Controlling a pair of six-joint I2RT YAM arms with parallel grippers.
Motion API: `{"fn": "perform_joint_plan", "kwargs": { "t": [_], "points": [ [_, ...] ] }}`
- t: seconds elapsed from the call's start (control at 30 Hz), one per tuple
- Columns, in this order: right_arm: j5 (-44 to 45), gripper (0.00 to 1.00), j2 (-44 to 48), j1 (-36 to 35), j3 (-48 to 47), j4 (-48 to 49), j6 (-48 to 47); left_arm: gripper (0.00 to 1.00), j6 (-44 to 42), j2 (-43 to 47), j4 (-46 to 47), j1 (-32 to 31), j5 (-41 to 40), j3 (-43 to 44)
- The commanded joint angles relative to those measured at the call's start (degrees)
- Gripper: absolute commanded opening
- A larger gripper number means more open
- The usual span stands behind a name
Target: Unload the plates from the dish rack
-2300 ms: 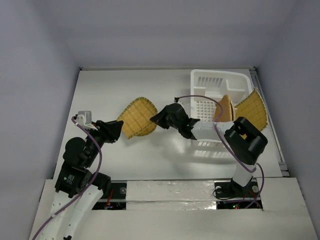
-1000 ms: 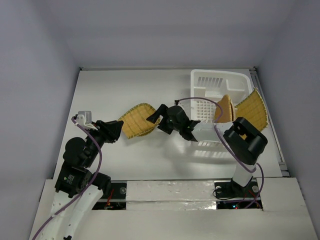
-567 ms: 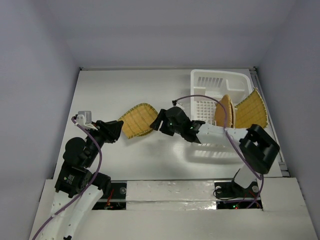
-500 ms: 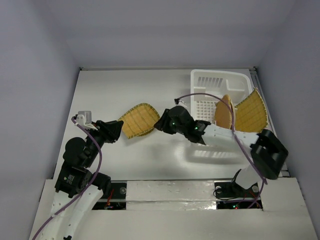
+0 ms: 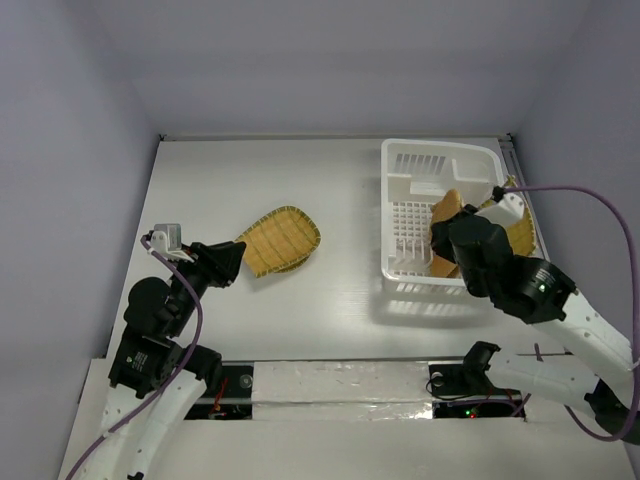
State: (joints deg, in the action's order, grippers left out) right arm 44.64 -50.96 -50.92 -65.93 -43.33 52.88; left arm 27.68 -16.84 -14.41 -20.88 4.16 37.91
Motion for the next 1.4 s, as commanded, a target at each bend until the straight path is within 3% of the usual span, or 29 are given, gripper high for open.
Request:
{"fn": "perform_joint_plan", "kwargs": {
  "t": [0.0,0.03,0.13,0.23,0.47,0.83,1.1,1.2,1.37],
  "points": [
    [11.07,0.19,0.16,3.96,-2.53,-18.7,3.01,0.31,0.0,0.14,2.37,0.14,0.76,-0.2],
    [11.34,0.37,-0.54,5.11,-2.88,-19.76,2.75,0.31,-0.08,-0.03,2.29,0.14,0.76,-0.21],
    [10.38,0.58,-1.77,8.63,-2.8,-20.83,0.03,0.32,-0.08,-0.65,2.2,0.14,0.67,-0.12],
    [7.84,0.61,-2.74,12.31,-1.92,-16.55,-5.06,0.32,-0.08,-0.74,2.11,0.14,0.32,-0.12],
    [1.33,0.54,-3.7,17.41,2.56,-6.69,-14.47,0.33,0.09,-1.0,2.02,0.14,-0.21,-0.12],
    [-0.09,0.36,-11.09,18.04,2.13,-3.6,-18.69,0.33,0.27,-1.0,1.93,0.14,-0.3,-0.12],
    [0.88,0.43,-14.51,18.04,1.16,-4.74,-20.1,0.33,0.09,-0.74,2.11,0.14,-0.21,-0.12],
    [1.24,0.36,-15.66,18.57,0.98,-4.74,-20.89,0.33,0.09,-0.65,2.02,0.14,-0.12,-0.12],
    [3.08,0.15,-16.28,18.57,-0.42,-5.44,-22.47,0.33,0.09,-0.39,2.02,0.14,-0.3,-0.12]
  ]
}}
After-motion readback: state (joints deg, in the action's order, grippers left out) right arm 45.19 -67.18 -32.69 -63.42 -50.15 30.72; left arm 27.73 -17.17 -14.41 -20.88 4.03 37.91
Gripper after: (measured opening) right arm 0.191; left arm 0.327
